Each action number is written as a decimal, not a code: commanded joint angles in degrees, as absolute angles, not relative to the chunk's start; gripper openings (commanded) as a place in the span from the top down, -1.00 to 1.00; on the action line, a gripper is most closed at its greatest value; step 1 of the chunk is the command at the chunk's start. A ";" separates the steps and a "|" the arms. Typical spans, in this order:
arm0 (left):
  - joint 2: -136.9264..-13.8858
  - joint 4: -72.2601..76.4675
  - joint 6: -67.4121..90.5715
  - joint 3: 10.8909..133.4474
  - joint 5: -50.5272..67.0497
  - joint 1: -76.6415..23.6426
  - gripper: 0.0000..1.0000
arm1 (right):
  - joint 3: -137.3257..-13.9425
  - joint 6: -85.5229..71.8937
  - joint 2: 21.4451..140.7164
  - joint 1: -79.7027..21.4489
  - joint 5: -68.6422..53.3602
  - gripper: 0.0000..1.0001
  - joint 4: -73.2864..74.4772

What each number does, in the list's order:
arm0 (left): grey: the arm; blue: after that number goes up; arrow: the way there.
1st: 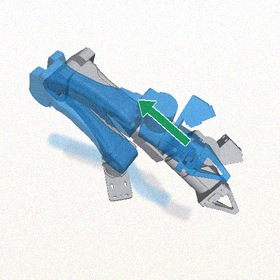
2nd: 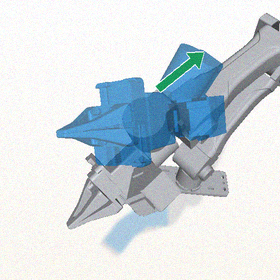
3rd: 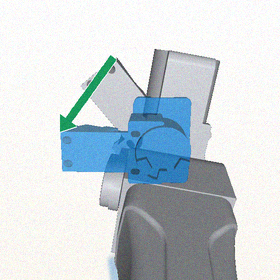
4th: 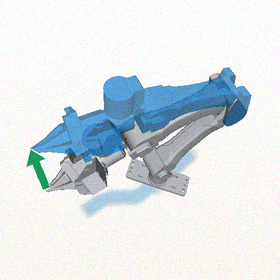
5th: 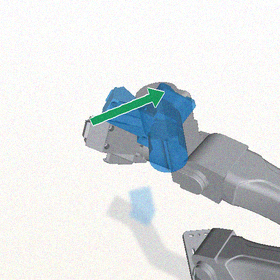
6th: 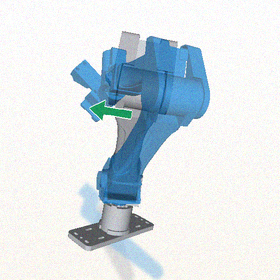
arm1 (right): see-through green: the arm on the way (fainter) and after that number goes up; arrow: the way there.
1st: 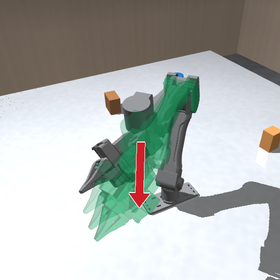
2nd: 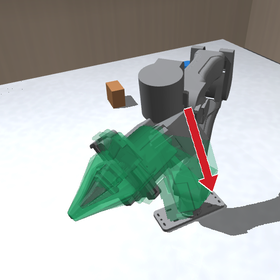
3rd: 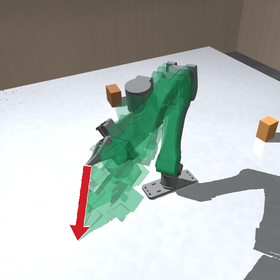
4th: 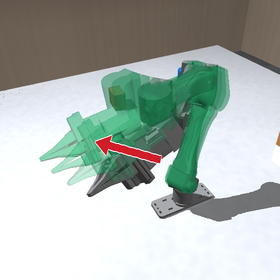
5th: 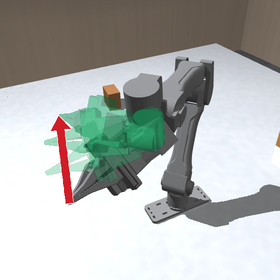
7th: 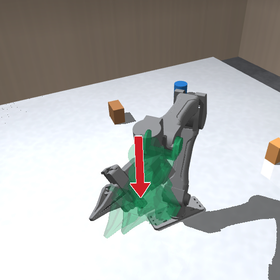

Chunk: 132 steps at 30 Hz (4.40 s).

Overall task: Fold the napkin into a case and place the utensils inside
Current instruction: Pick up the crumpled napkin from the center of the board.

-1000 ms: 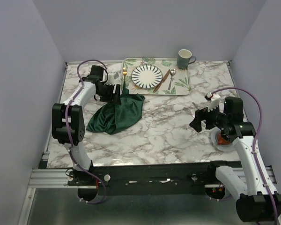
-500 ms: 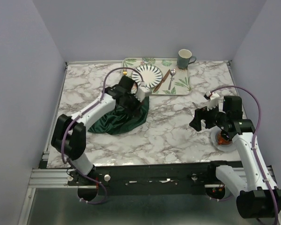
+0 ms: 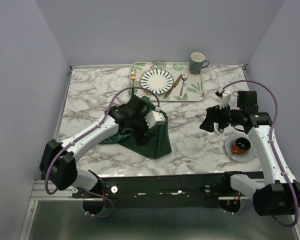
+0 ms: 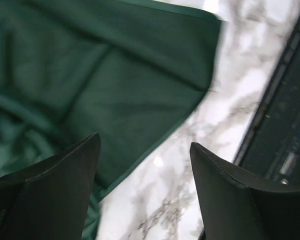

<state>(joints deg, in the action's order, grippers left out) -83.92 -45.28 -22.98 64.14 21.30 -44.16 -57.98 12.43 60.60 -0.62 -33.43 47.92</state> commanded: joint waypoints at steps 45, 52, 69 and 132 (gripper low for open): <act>-100.90 -36.39 -12.66 69.70 12.92 -18.37 0.56 | -56.77 -12.92 97.11 -29.27 -43.41 -0.53 32.95; -99.05 -34.98 -12.39 67.50 13.45 -18.28 0.56 | -61.70 -16.70 103.62 -30.76 -47.46 -0.54 32.87; -94.22 -34.98 -11.78 64.60 15.73 -17.23 0.57 | -62.75 -19.78 110.57 -35.25 -47.90 0.50 32.78; -90.25 -24.08 -6.86 54.05 -29.96 -44.38 -0.64 | -60.73 6.94 85.78 -21.53 -21.62 0.99 55.63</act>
<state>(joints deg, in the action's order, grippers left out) -85.97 -26.41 -9.67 51.33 -20.01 -43.09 -60.36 7.73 86.72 -21.32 -22.17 54.57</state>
